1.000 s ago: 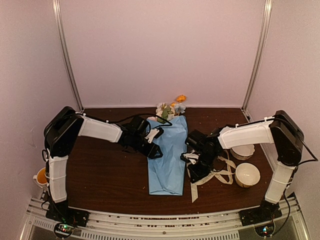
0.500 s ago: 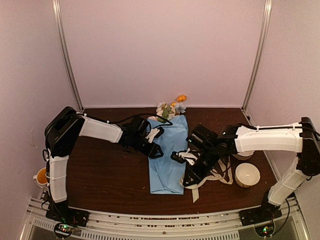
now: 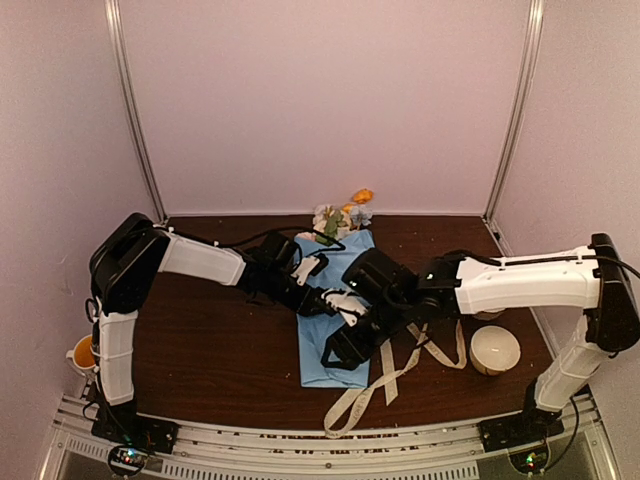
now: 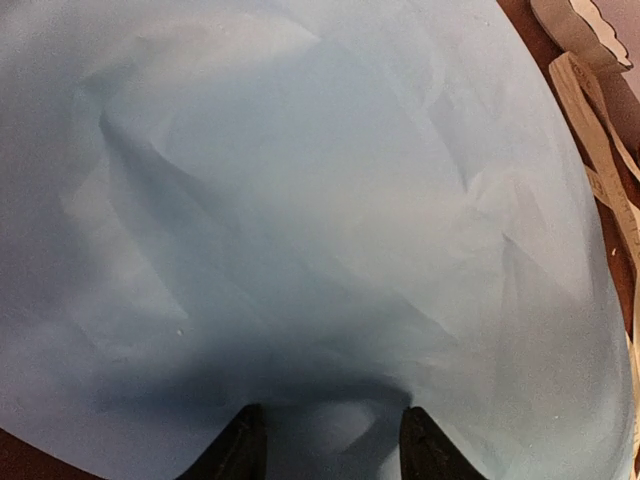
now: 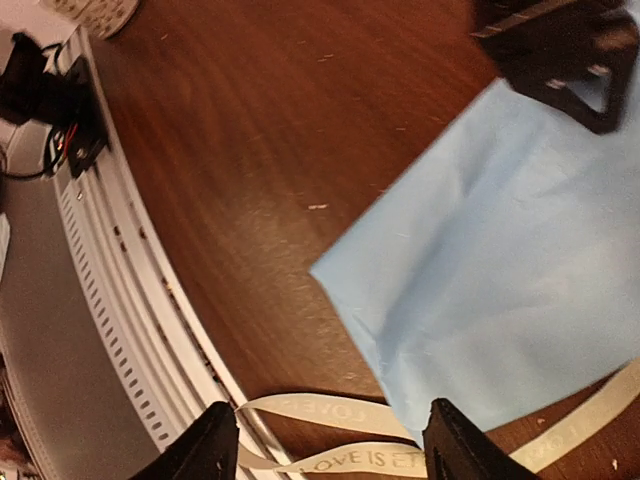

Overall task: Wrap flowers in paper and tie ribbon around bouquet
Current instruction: Place the folded bouquet on the ribbon.

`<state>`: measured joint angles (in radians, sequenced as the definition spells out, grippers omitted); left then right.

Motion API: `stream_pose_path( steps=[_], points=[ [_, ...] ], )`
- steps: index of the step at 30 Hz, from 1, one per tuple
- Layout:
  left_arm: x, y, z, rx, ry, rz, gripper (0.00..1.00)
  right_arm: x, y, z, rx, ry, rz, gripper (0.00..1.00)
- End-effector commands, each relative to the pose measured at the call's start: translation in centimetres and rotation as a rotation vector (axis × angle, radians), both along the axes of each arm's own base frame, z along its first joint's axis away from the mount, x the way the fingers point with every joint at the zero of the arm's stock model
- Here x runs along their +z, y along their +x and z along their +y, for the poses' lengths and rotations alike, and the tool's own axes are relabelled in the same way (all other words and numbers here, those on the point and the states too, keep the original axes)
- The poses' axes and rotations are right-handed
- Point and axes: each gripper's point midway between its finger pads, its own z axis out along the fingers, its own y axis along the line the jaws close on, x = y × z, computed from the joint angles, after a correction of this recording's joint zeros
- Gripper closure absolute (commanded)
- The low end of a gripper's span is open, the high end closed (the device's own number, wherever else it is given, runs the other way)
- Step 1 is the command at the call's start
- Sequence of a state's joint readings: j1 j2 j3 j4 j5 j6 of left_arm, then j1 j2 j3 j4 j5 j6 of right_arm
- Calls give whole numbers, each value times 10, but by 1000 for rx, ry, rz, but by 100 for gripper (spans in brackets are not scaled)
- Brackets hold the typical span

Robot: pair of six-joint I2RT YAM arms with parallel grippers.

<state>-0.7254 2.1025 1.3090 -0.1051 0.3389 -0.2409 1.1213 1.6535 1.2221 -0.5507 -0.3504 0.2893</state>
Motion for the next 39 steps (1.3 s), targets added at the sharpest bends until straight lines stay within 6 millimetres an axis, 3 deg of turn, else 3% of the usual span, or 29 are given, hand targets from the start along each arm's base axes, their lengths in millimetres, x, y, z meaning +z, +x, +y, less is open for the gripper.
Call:
stream_pose_path(
  steps=[1, 3, 5, 12, 17, 20, 28, 35, 39],
  points=[
    [-74, -33, 42, 21, 198, 172, 50, -20, 56, -48, -360, -20, 41, 35],
    [-74, -33, 42, 22, 197, 174, 50, -42, 61, -63, -451, -29, 157, 35],
    [-75, -34, 42, 21, 198, 175, 50, -55, 64, -66, -501, 13, 233, 35],
    [-77, -35, 43, 23, 201, 180, 50, -65, 83, -62, -578, 82, 315, 34],
    [-76, -34, 43, 24, 200, 177, 50, -91, 90, -78, -657, -12, 312, 31],
    [-77, -34, 43, 25, 198, 181, 50, -90, 90, -65, -627, 48, 340, 30],
    [-78, -35, 43, 23, 203, 182, 50, -80, 97, -29, -587, 202, 441, 54],
    [-77, -34, 43, 23, 203, 179, 50, -81, 96, -33, -599, 220, 453, 99],
    [-55, -24, 37, 12, 173, 126, 50, -81, 96, -35, -606, 226, 456, 100]
  ],
)
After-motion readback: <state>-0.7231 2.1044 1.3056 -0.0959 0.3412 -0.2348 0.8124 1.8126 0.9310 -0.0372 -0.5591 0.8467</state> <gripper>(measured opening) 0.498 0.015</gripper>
